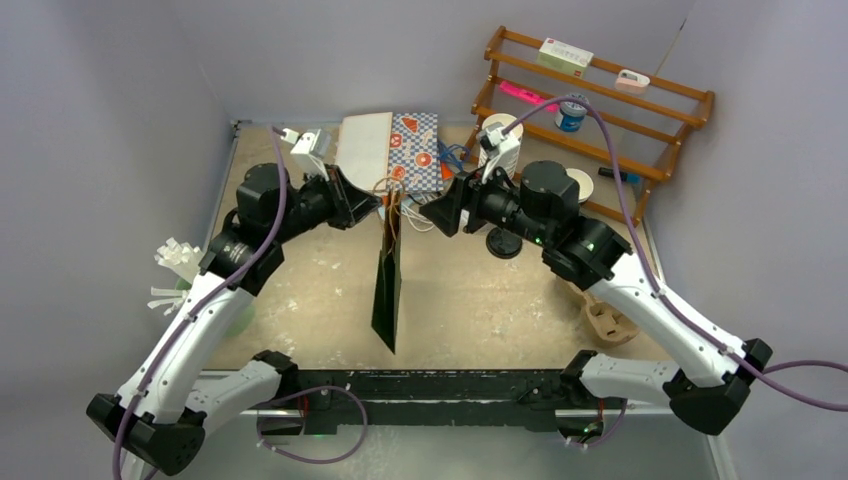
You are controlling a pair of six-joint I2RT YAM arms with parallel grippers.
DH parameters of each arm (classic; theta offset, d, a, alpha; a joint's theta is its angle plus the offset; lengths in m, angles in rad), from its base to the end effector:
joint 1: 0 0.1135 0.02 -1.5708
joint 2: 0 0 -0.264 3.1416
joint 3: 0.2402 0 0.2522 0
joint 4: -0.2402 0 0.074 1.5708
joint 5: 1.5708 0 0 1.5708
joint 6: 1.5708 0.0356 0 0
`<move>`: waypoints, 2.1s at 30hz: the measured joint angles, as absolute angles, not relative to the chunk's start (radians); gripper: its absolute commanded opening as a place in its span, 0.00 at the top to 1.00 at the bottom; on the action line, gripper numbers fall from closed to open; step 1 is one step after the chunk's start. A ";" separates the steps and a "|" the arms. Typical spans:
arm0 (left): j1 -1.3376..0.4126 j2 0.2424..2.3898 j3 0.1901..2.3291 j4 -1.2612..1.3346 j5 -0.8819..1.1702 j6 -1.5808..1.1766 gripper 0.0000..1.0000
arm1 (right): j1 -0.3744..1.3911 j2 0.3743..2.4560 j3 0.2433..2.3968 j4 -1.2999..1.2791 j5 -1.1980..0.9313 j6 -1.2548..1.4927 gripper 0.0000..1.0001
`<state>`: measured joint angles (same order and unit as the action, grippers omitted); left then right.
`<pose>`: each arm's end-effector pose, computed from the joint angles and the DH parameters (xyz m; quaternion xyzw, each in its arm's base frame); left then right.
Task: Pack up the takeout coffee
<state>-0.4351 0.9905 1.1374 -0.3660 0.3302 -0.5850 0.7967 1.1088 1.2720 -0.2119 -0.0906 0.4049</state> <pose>0.1891 -0.1006 0.4061 0.0449 0.7751 -0.4132 0.4759 0.1680 0.1764 0.4435 -0.1714 0.7035 0.4165 0.5498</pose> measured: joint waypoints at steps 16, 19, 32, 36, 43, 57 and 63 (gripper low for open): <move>-0.441 0.838 1.042 -0.321 0.505 -0.548 1.00 | 0.813 1.223 1.288 -0.220 -0.250 0.448 0.19; -0.442 0.836 0.984 -0.273 0.503 -0.575 1.00 | 0.817 1.184 1.245 -0.215 -0.253 0.469 0.13; -0.556 0.859 0.850 -0.095 0.454 -0.685 1.00 | 0.942 1.127 1.135 -0.222 -0.113 0.540 0.02; -0.606 0.871 0.850 -0.092 0.414 -0.688 1.00 | 1.016 1.158 1.153 -0.263 0.025 0.554 0.06; -0.611 0.867 0.850 -0.117 0.325 -0.683 1.00 | 1.034 1.139 1.159 -0.329 0.192 0.583 0.28; -0.611 0.843 0.894 -0.198 0.250 -0.641 1.00 | 1.034 1.130 1.159 -0.485 0.318 0.637 0.35; -0.611 0.843 0.894 -0.200 0.269 -0.646 1.00 | 1.034 1.130 1.180 -0.464 0.262 0.640 0.36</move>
